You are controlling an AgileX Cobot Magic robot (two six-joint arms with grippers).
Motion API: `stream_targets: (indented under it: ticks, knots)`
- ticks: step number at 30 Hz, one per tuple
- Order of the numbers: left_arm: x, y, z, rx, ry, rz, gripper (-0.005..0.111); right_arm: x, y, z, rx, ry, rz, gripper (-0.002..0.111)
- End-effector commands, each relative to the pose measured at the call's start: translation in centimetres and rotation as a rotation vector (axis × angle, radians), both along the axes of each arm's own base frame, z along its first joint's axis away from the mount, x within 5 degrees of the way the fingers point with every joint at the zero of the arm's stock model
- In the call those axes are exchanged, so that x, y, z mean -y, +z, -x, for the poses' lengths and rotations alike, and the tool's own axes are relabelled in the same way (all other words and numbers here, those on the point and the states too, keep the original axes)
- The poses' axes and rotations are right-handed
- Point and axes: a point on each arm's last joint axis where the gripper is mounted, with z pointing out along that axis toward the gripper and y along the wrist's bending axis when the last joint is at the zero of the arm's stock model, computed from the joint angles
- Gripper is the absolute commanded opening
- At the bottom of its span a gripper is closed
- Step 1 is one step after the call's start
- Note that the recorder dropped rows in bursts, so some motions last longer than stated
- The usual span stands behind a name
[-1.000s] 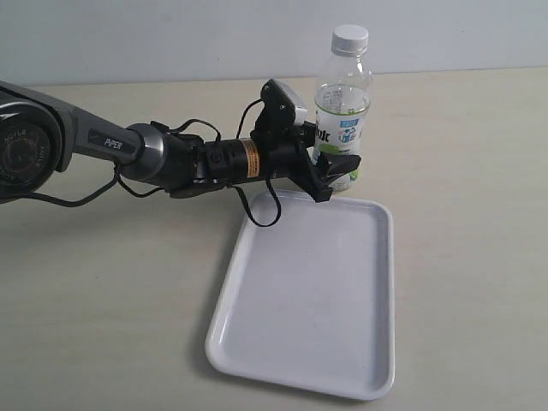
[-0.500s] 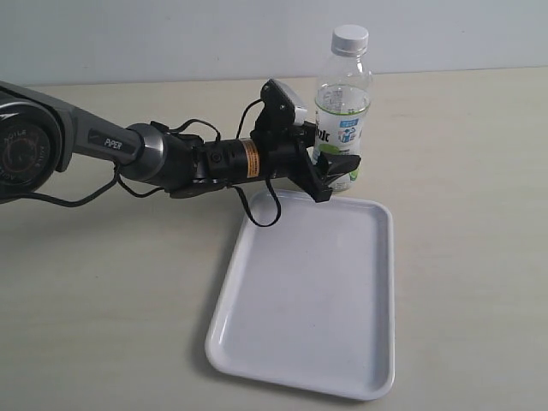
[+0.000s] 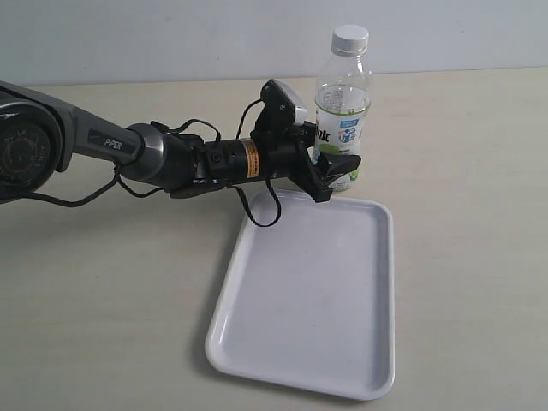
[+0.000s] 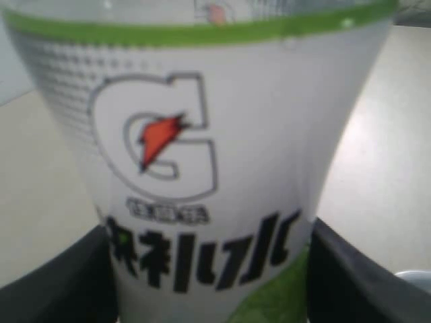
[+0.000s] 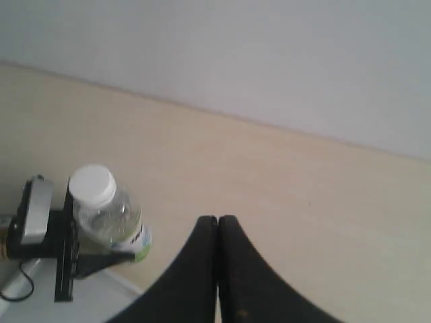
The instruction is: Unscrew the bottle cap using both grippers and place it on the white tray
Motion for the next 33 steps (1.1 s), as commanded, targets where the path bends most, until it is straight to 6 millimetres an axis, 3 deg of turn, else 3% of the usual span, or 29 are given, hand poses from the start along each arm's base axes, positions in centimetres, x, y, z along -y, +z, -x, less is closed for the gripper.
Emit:
stream_targets:
  ticks: [1,5,9,13,15,17,21,24,28,33]
  knots:
    - [0.3,0.3,0.1,0.011,-0.010,0.016,0.000,0.6,-1.5,-6.3,-0.133,0.010,0.000,0.005]
    - [0.3,0.3,0.1,0.009,-0.010,0.016,0.000,1.6,-3.9,-10.1,-0.175,-0.038,0.042,0.018]
    - [0.3,0.3,0.1,0.009,-0.010,0.016,0.000,3.5,-6.8,-12.2,-0.253,-0.135,0.195,0.023]
    - [0.3,0.3,0.1,0.009,-0.010,0.016,0.000,6.6,-8.2,-13.0,-0.308,-0.312,0.494,0.016]
    - [0.3,0.3,0.1,0.009,-0.010,0.016,0.000,8.3,-7.8,-12.8,-0.282,-0.498,0.633,0.003]
    - [0.3,0.3,0.1,0.009,-0.010,0.016,0.000,9.5,-7.4,-12.2,-0.271,-0.584,0.694,0.000]
    - [0.3,0.3,0.1,0.010,-0.013,0.015,0.000,10.3,-5.5,-11.4,0.041,-0.624,0.465,0.000]
    - [0.3,0.3,0.1,0.010,-0.013,0.015,0.000,9.1,-4.7,-10.7,0.324,-0.523,0.216,0.000]
    - [0.3,0.3,0.1,0.010,-0.013,0.015,0.000,7.2,-6.9,-9.9,0.485,-0.373,0.063,0.000]
    - [0.3,0.3,0.1,0.010,-0.013,0.015,0.000,6.0,-9.9,-9.7,0.404,-0.283,0.109,0.000]
